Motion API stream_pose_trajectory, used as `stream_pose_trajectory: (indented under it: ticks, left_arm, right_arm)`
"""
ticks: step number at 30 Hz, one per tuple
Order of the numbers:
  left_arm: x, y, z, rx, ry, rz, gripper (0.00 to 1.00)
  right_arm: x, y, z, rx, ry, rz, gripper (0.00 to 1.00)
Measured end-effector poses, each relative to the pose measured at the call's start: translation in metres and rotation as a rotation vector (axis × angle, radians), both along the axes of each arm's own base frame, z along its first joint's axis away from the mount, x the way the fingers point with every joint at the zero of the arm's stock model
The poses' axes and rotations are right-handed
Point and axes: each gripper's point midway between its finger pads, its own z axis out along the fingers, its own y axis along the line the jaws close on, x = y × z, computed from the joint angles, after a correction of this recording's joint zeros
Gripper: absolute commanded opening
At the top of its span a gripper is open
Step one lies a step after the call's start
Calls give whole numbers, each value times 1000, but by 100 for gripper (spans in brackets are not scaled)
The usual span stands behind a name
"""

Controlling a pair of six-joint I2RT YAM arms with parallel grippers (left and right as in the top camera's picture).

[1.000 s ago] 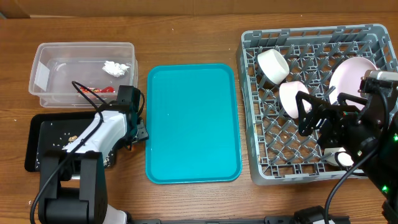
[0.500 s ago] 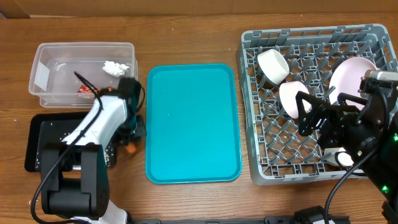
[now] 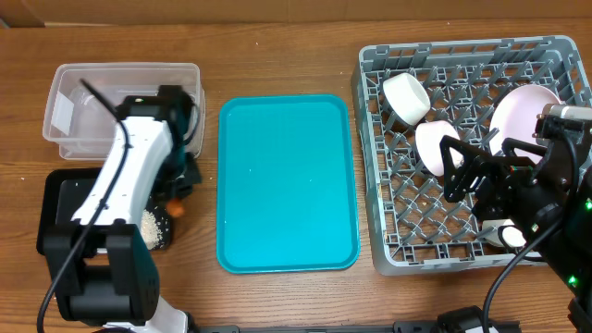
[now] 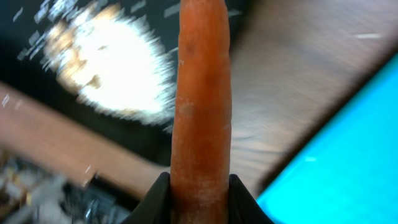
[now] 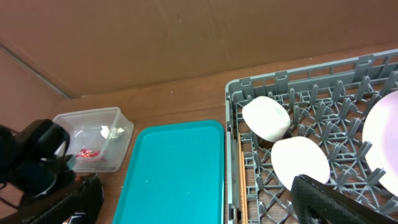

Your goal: Sort waste into correct bins and load items into the dishwasher

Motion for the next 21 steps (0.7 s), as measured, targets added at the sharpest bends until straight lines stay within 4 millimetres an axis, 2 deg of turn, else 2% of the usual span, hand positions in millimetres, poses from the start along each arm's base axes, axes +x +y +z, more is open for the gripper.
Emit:
stream_pose_trajectory:
  ticks: [2,8,10,11,12,13,18,21]
  left_arm:
    - [-10,16,2,16,29,70,4]
    - [-19,58,0,45,9,268,5]
    - [-23,69,-3,45,6,322,28]
    - [-26,73,-4,45,9,340,47]
    - [-27,76,-4,45,10,353,93]
    - [-29,78,-4,45,12,366,100]
    - [-35,80,-2,38,34,376,100]
    - [-35,79,11,32,45,370,100]
  right_arm:
    - [0,0,0,-1,0,0,100]
    - [0,0,0,0,0,0,100]
    - [0,0,0,0,0,0,100]
    - [0,0,0,0,0,0,100]
    - [0,0,0,-1,0,0,100]
    - [0,0,0,-1,0,0,100]
    - [0,0,0,0,0,0,100]
    - [0,0,0,-1,0,0,100]
